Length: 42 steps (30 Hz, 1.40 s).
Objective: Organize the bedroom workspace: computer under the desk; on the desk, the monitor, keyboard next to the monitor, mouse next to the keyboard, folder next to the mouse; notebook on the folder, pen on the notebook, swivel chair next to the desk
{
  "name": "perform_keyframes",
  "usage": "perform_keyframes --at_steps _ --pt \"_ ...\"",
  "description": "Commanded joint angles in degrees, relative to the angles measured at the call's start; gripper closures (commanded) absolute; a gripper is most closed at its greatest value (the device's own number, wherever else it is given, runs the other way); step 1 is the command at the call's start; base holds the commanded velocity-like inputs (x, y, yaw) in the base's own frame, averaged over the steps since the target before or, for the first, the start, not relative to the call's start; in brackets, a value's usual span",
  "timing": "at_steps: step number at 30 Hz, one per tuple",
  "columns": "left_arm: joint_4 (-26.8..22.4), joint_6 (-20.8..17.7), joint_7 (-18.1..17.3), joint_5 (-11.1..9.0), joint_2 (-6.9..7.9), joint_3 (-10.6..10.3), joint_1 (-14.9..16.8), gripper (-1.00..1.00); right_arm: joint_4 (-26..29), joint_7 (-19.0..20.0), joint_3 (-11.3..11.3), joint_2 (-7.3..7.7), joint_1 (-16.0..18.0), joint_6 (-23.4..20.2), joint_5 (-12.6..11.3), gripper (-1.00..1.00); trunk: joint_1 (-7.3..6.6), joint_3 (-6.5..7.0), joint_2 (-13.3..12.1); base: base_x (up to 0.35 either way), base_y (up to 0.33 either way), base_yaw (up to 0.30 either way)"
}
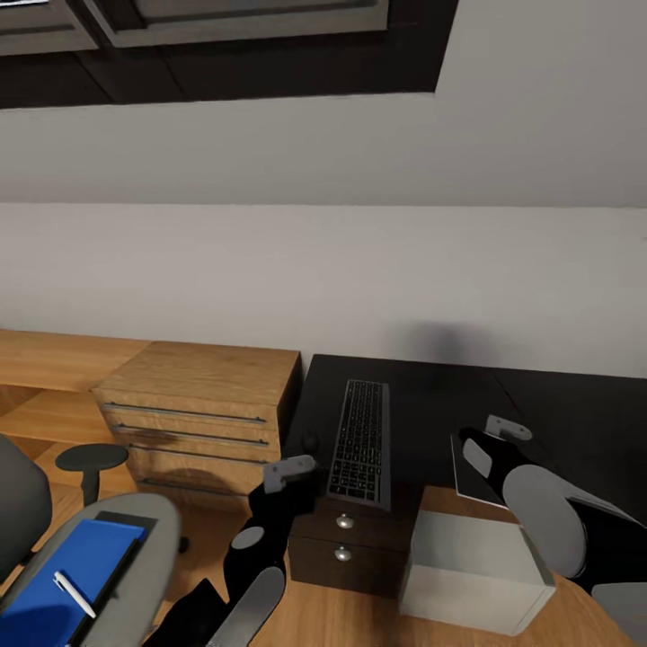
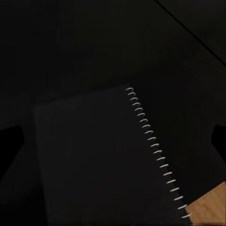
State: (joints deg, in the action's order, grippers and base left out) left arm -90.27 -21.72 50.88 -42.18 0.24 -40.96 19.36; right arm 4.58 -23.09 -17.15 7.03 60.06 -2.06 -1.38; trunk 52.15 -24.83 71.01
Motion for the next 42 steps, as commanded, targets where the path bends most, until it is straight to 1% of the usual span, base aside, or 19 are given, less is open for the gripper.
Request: perform_keyframes --at_steps 1,10,16,19,25,28,29,37,42 --pt "-0.1 -0.2 0.4 -0.3 0.03 0.1 0.1 -1.00 0.1 -0.1 0.0 -0.06 0.0 -0.2 -0.2 -1.00 -0.01 -0.07 0.0 -0.033 0.000 0.000" --pt "-0.1 -0.3 0.4 -0.3 0.02 1.0 0.1 -1.00 0.0 -0.1 0.0 -0.24 -0.3 0.4 -0.2 -1.00 -0.01 -0.07 0.0 -0.012 0.000 0.000" --pt "-0.1 -0.2 0.4 -0.3 0.02 1.0 0.1 -1.00 -0.1 -0.1 0.0 -0.36 -0.6 1.9 -0.3 -1.00 -0.01 -0.07 0.0 -0.004 0.000 0.000" --pt "-0.1 -0.2 0.4 -0.3 0.02 1.0 0.1 -1.00 -0.2 -0.1 0.0 -0.66 -1.0 2.9 -0.2 -1.00 -0.01 -0.07 0.0 -0.098 0.000 0.000" --pt "-0.1 -0.2 0.4 -0.3 0.02 1.1 0.1 -1.00 -0.2 -0.2 0.0 -1.78 -1.4 4.3 -0.1 -1.00 -0.01 -0.07 0.0 -0.245 0.000 0.000" --pt "-0.1 -0.2 0.4 -0.3 0.02 1.1 0.1 -1.00 -0.2 -0.3 0.0 -1.98 -1.5 4.6 -0.1 -1.00 -0.01 -0.07 0.0 -0.311 0.000 0.000" --pt "-0.1 -0.2 0.4 -0.3 0.02 1.1 0.1 -1.00 -0.2 -0.4 0.0 -2.11 -1.6 5.3 -0.1 -1.00 -0.01 -0.07 0.0 -0.328 0.000 0.000" --pt "-0.1 -0.2 0.4 -0.3 0.02 1.1 0.1 -1.00 -0.3 -0.5 0.0 -2.19 -2.2 6.7 -0.1 -1.00 -0.01 -0.07 0.0 -0.326 0.000 0.000" --pt "-0.1 -0.2 0.4 -0.3 0.02 1.1 0.1 -1.00 -0.3 -0.4 0.0 -2.19 -2.4 6.8 -0.1 -1.00 -0.01 -0.07 0.0 -0.175 0.000 0.000"
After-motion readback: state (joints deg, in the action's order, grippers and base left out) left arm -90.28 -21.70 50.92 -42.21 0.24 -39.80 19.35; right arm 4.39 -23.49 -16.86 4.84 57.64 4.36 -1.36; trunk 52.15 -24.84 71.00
